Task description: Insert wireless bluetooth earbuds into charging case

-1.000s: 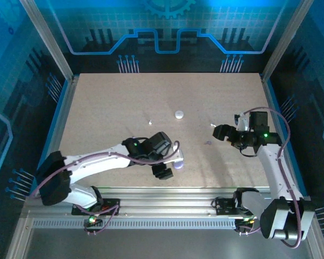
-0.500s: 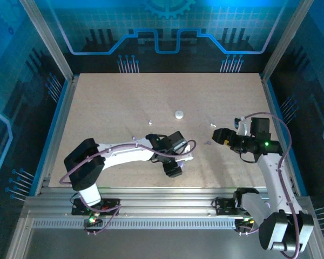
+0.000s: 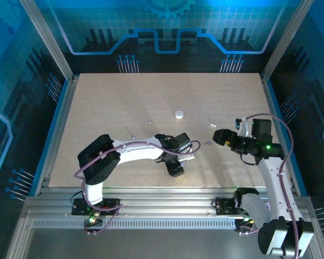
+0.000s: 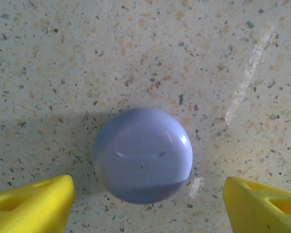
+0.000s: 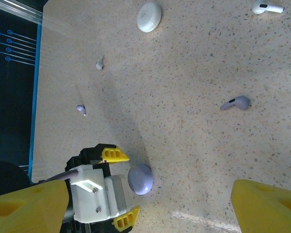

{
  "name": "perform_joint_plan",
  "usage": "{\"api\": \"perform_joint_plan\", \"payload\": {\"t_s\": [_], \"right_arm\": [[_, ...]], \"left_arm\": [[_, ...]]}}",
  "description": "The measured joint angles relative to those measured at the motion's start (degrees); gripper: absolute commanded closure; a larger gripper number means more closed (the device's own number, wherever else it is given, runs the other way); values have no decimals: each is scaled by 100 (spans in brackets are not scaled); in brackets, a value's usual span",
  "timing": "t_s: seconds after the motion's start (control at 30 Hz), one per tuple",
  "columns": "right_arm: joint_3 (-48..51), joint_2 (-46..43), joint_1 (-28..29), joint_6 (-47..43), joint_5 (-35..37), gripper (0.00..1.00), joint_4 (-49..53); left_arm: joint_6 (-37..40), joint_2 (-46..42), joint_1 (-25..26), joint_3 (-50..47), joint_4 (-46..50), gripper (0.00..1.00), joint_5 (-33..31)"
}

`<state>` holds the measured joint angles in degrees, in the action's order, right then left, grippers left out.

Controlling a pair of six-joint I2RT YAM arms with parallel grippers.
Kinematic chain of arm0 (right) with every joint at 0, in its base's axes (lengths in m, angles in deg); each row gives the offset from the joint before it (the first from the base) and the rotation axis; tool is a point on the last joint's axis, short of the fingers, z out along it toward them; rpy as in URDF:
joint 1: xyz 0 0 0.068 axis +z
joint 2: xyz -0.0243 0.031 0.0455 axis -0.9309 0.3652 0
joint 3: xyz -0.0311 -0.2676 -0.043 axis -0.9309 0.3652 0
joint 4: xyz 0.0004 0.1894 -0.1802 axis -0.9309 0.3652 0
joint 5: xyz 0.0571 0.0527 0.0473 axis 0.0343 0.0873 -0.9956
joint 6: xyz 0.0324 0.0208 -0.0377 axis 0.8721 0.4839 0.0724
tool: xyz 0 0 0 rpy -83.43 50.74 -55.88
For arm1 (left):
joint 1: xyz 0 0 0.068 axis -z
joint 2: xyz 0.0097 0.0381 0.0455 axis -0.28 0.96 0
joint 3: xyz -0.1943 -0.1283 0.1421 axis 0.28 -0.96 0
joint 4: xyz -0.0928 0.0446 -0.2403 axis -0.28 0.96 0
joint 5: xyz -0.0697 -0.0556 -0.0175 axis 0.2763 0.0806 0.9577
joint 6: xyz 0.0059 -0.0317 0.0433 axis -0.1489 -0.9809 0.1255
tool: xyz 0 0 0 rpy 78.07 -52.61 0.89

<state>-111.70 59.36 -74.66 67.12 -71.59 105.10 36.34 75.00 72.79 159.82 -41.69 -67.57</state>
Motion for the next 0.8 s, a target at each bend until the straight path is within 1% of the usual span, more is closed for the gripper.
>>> {"api": "perform_joint_plan", "payload": {"t_s": [0.2,0.3,0.6,0.7,0.8], "right_arm": [[0,-83,0,0,0,12,44],[0,-98,-9,0,0,12,81],[0,-164,-11,2,0,13,122],[0,-175,-11,2,0,13,125],[0,-177,-11,2,0,14,125]], "left_arm": [[-138,181,0,90,0,20,-48],[-223,245,-17,94,0,24,-46],[-278,365,-188,166,-9,27,-22],[-278,385,-201,195,0,31,-22],[-275,402,-208,214,2,40,-22]]}}
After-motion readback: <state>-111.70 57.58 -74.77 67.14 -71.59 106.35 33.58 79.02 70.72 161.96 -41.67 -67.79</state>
